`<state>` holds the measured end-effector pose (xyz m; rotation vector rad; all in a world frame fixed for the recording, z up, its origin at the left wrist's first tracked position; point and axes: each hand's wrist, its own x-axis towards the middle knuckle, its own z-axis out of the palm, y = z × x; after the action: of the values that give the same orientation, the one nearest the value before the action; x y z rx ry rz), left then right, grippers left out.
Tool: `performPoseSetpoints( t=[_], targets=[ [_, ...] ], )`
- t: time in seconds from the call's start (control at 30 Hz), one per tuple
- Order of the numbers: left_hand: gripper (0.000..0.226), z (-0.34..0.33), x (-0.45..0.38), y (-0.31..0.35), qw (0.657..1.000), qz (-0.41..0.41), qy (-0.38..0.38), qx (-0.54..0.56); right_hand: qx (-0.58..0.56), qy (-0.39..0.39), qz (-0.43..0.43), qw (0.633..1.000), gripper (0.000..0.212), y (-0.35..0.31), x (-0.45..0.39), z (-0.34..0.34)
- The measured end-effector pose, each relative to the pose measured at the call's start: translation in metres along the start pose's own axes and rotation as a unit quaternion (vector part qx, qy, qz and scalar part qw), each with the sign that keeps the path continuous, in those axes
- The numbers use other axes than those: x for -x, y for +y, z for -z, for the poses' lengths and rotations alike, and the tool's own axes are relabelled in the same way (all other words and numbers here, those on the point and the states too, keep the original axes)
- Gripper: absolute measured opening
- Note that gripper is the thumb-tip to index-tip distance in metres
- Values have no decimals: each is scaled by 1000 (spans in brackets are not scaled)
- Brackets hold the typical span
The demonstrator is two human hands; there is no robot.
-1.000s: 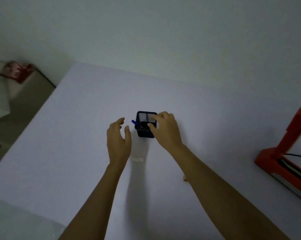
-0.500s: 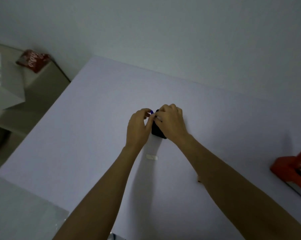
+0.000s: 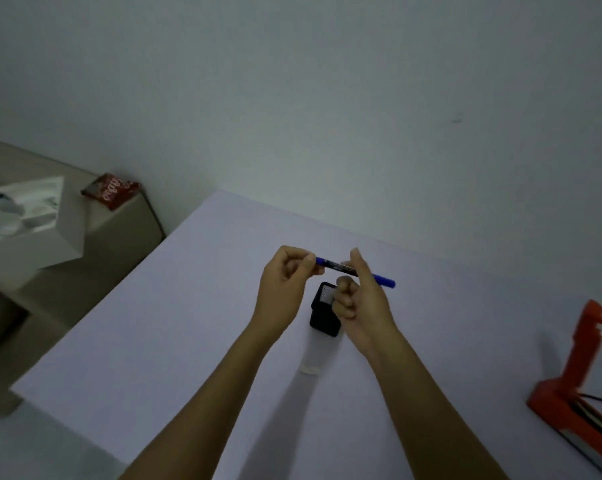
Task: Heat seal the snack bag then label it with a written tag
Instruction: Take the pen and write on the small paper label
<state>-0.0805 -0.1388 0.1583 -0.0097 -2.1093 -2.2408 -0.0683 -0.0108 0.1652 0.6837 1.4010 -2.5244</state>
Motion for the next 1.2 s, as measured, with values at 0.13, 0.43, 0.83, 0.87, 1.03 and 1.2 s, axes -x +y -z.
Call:
performPoseSetpoints(
  t=[0.13, 0.43, 0.83, 0.87, 1.03, 1.2],
  targets=[
    [9, 15, 18, 7, 968, -125, -78, -205, 105, -16, 79, 991, 27, -19, 9, -9],
    [20, 30, 30, 40, 802, -251, -157, -519, 185, 34, 172, 967, 43, -17, 33, -42],
    [27, 144, 36, 39, 957, -34, -43, -286, 72, 176, 277, 942, 39, -97, 19, 35],
    [24, 146, 36, 33, 957, -31, -40, -286, 80, 158, 269, 947, 40, -88, 19, 35],
    [15, 121, 25, 4, 957, -25, -48, -284, 76, 156, 217, 961, 40, -41, 8, 31],
    [9, 90, 8, -32, 964, 5, -36, -265, 132, 116, 181, 968, 28, -10, -2, 39]
  ],
)
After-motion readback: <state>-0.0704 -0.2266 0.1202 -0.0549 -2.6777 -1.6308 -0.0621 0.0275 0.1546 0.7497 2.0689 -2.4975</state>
